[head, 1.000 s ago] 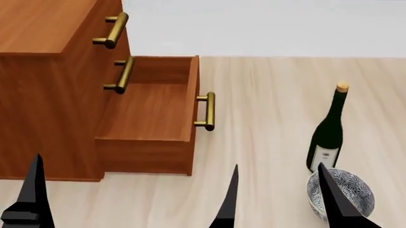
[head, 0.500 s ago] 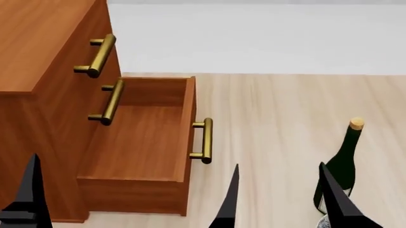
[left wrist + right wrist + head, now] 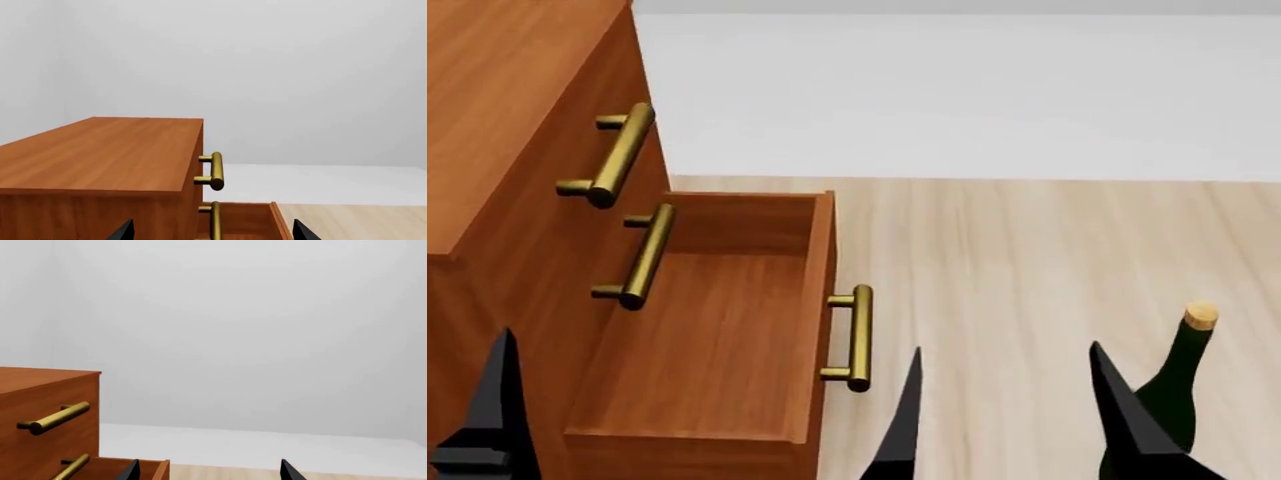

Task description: Put the wine bottle in the bottom drawer of the cabinet.

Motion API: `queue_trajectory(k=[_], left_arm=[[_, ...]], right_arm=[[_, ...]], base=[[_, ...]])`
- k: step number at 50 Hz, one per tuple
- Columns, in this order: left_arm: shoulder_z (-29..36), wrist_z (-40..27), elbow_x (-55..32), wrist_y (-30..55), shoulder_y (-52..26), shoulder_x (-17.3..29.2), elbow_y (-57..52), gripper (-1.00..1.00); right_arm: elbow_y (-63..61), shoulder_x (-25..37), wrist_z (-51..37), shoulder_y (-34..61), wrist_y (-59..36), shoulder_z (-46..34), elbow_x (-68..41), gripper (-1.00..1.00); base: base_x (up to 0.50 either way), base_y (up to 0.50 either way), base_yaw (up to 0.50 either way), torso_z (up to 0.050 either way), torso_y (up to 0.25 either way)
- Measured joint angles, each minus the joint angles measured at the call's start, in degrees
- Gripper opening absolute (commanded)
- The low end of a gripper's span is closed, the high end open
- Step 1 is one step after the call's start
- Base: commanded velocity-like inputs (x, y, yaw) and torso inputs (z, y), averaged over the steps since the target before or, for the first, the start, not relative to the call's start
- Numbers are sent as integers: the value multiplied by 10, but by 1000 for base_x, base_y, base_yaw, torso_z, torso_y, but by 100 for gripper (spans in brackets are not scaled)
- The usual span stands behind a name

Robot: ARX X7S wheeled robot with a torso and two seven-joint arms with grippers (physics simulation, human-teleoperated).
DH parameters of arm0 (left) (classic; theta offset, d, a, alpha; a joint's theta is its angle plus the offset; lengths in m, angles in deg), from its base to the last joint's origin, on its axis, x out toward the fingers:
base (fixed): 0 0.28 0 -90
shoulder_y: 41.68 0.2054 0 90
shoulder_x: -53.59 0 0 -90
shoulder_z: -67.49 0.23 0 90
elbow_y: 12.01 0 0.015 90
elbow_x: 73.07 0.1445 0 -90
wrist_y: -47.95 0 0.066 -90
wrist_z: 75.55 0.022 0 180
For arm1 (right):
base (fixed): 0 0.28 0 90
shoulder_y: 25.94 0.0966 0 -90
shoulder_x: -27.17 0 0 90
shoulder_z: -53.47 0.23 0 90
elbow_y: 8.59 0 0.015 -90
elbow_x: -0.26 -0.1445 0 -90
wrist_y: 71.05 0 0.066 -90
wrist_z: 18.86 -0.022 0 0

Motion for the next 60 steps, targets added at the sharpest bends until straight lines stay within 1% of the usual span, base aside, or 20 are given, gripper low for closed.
queue_trajectory(k=[16, 34, 60], left_arm=[[2, 2, 4, -3, 2, -1, 3, 100], [2, 0, 3, -2, 0, -1, 1, 100], [5, 5, 8, -9, 5, -5, 7, 100]], right_arm=[[-4, -1, -3, 8, -9, -7, 1, 100], [-9, 10, -14, 9, -5, 1, -7, 100], [9, 82, -83, -9, -1, 71, -84, 100]], base=[[208, 0, 0, 0, 0], [30, 0, 0, 0, 0], [0, 0, 0, 0, 0]])
